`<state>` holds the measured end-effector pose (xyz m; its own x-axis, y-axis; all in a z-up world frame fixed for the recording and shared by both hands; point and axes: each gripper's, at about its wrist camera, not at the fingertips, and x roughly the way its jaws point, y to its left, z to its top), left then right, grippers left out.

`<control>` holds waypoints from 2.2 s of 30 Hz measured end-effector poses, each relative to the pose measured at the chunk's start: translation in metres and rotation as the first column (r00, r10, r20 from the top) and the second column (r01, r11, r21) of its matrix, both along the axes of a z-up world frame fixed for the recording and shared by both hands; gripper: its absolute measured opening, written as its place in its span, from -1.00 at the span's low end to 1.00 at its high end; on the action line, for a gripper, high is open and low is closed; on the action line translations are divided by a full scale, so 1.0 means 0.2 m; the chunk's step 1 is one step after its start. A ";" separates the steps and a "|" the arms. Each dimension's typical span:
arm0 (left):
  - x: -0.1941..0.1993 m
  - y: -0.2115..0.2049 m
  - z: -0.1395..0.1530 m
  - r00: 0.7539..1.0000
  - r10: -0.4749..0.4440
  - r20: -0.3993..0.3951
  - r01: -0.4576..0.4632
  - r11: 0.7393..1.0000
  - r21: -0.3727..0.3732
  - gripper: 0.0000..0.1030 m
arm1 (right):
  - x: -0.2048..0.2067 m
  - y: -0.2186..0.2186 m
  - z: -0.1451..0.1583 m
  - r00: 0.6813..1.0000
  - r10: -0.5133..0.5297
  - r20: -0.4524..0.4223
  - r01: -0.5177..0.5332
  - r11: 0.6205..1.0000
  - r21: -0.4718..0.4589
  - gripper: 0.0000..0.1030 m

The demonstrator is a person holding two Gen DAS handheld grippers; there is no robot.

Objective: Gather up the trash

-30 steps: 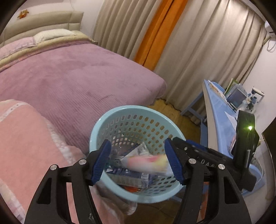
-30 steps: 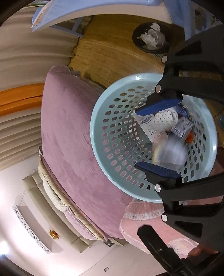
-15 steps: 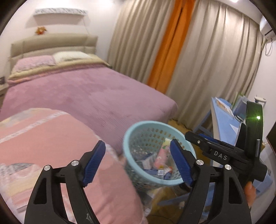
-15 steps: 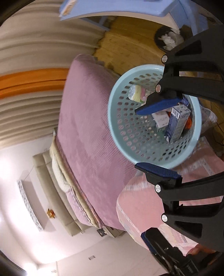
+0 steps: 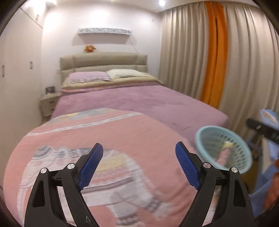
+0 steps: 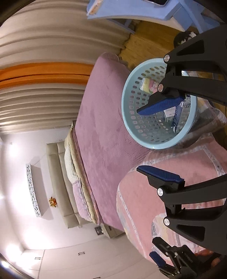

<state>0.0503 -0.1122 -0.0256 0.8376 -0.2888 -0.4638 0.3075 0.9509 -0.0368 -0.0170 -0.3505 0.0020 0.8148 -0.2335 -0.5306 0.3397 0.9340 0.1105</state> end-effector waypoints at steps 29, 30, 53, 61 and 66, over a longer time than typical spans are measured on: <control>0.02 0.07 -0.11 1.000 0.010 0.019 -0.010 1.000 0.002 0.74 | -0.06 0.08 -0.12 0.995 -0.064 0.081 0.067 0.997 -0.035 0.17; 0.02 0.08 -0.11 1.000 0.011 0.014 -0.011 1.000 -0.005 0.74 | -0.06 0.09 -0.12 0.995 -0.066 0.081 0.069 0.997 -0.036 0.17; 0.04 0.07 -0.13 1.000 0.007 -0.010 -0.007 1.000 -0.009 0.74 | -0.06 0.20 -0.07 0.996 -0.052 0.070 0.059 0.992 -0.113 0.42; 0.03 0.06 -0.13 1.000 0.005 -0.009 -0.005 1.000 -0.008 0.74 | -0.05 0.20 -0.06 0.997 -0.045 0.062 0.053 0.991 -0.122 0.42; 0.03 0.06 -0.13 1.000 0.005 -0.012 -0.005 1.000 -0.009 0.75 | -0.05 0.20 -0.06 0.997 -0.046 0.063 0.054 0.991 -0.123 0.42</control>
